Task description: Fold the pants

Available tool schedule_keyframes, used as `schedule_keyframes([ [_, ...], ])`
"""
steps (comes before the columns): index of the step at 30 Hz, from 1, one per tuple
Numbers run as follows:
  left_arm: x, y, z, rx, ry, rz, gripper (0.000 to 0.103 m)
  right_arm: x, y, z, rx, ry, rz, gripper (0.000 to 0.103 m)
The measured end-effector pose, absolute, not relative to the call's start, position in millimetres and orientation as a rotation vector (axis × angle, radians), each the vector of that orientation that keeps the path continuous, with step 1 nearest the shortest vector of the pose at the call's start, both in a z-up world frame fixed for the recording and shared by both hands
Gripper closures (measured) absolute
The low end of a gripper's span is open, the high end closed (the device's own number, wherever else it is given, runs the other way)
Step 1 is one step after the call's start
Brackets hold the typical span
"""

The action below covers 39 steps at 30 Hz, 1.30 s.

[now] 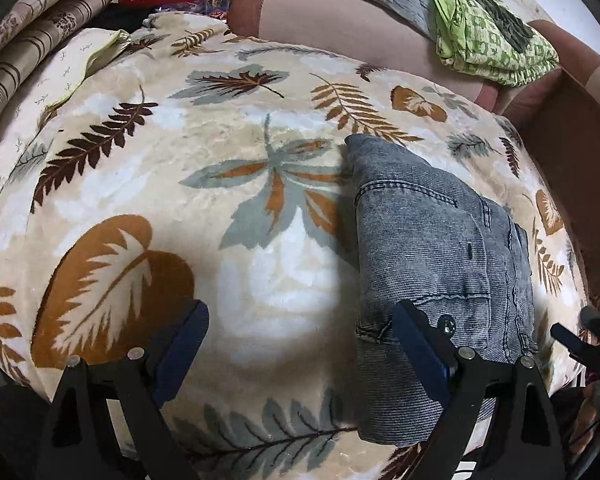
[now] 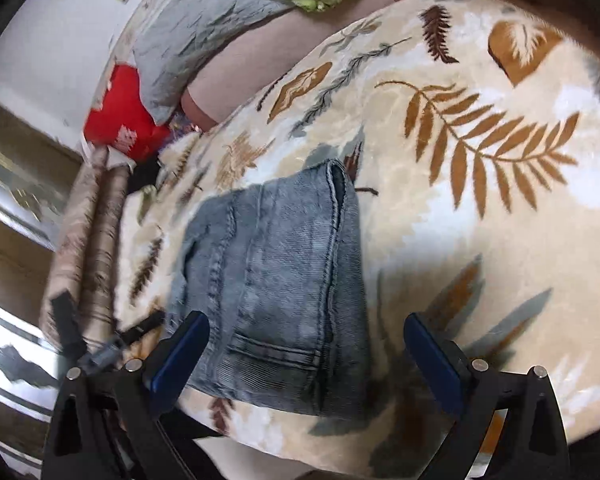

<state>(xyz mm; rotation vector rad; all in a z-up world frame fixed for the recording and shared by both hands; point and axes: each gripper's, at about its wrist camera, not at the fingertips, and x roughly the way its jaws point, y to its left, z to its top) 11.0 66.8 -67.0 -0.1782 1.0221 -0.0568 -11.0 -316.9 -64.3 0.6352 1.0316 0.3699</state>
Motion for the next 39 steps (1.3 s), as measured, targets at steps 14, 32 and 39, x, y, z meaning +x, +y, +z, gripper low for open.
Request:
schedule_keyframes([
  [14,-2,61,-68,-0.129,0.984,-0.063,0.01,21,-252,-85,0.671,1.156,0.524,0.008],
  [32,0,71,-75,-0.153,1.001,-0.048,0.01,82,-201,-67,0.008,1.099,0.115,0.007],
  [39,0,70,-75,-0.148,1.0,-0.04,0.01,14,-200,-33,-0.033,0.982,0.205,0.006],
])
